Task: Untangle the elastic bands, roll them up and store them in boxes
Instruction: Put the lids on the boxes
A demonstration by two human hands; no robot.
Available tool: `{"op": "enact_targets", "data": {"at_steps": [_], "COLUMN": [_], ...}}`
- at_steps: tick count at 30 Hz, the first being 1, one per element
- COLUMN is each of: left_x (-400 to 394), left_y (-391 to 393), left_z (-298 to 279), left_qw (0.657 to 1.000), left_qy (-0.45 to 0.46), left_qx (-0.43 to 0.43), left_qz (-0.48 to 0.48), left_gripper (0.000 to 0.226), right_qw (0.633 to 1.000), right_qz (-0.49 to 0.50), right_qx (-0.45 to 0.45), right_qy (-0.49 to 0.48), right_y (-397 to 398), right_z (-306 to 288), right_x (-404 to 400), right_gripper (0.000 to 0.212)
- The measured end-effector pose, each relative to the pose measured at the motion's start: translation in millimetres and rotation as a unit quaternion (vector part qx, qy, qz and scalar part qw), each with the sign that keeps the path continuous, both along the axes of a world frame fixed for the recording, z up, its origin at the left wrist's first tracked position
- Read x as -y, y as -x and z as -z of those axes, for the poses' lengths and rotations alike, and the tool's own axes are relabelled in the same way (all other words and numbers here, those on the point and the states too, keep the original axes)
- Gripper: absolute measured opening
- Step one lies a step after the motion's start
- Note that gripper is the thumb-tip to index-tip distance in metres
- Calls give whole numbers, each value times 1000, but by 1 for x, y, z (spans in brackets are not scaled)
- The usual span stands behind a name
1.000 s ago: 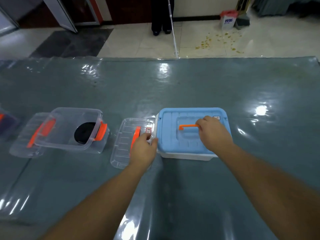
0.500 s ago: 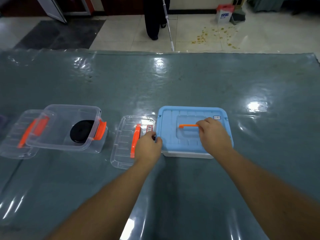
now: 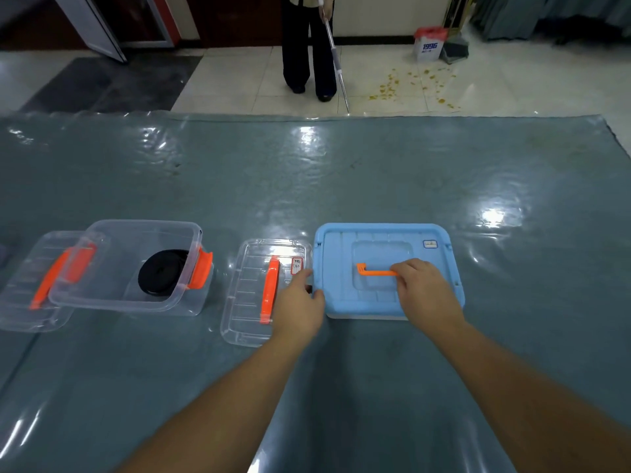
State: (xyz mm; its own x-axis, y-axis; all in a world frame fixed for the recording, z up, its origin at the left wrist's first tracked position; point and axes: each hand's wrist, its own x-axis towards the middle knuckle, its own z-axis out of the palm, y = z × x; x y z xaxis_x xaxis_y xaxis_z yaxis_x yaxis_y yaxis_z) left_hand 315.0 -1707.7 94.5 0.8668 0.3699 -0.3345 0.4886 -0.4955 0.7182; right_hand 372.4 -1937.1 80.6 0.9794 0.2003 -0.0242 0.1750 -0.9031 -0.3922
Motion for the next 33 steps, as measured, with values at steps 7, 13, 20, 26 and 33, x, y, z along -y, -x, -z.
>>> {"op": "enact_targets", "data": {"at_steps": [7, 13, 20, 26, 33], "left_x": [-2, -8, -13, 7, 5], "left_y": [4, 5, 5, 37, 110], "left_z": [4, 0, -9, -36, -36], "left_qw": [1000, 994, 969, 967, 954], "left_qy": [-3, -62, -114, -130, -182], "left_qx": [0, -24, -97, -55, -110], "left_qz": [18, 86, 195, 212, 211], "left_gripper": [46, 47, 61, 67, 53], "right_qw": [998, 990, 989, 993, 994], "right_qz": [-42, -20, 2, -20, -11], "right_qx": [37, -95, -101, -72, -88], "right_qy": [34, 99, 104, 96, 71], "right_y": [37, 52, 69, 119, 168], "right_z": [16, 2, -20, -28, -30], "right_x": [-6, -21, -34, -36, -20], "right_gripper": [40, 62, 53, 55, 53]}}
